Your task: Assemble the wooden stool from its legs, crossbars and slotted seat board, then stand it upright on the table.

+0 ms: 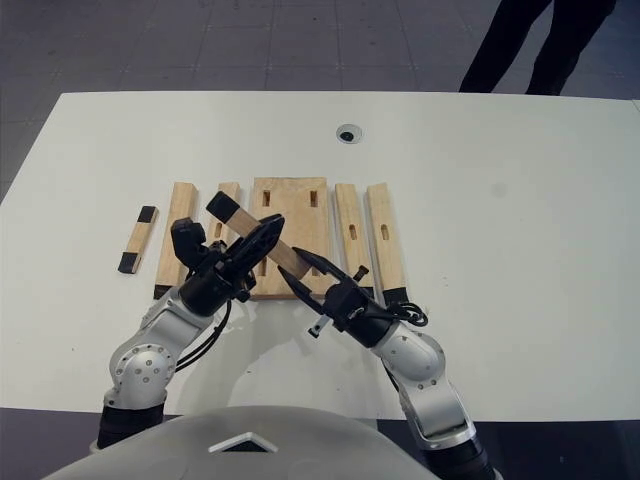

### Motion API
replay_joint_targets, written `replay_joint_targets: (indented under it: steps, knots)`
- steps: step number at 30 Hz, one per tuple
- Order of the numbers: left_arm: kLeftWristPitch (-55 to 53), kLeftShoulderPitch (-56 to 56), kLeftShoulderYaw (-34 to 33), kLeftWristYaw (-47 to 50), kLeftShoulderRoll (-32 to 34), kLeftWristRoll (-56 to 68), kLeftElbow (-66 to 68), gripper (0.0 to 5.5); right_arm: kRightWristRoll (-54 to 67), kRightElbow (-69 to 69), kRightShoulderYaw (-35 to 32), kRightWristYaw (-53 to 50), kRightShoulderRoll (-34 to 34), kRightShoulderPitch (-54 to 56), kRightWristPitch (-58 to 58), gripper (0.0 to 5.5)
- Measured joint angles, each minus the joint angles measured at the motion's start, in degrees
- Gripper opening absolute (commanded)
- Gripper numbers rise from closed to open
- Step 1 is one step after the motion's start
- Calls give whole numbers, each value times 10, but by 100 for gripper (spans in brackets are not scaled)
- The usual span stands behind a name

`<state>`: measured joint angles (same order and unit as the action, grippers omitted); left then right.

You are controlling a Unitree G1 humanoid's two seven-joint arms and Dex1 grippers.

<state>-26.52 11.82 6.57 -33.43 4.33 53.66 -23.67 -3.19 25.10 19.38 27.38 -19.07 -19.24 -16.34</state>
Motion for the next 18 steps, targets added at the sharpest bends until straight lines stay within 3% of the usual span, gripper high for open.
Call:
replay_joint_targets:
  steps: [8, 13, 18]
  knots:
    - [-1, 1, -1, 2, -6, 0, 2, 43, -215, -67, 21, -174, 25, -12, -118, 131]
    - [-1, 1, -1, 2, -10, -2, 4, 43, -253, -79, 22, -214, 31, -11, -128, 131]
    - [6, -2, -10, 3, -15, 0, 7, 43, -245, -98, 9, -208, 28, -18, -89, 233]
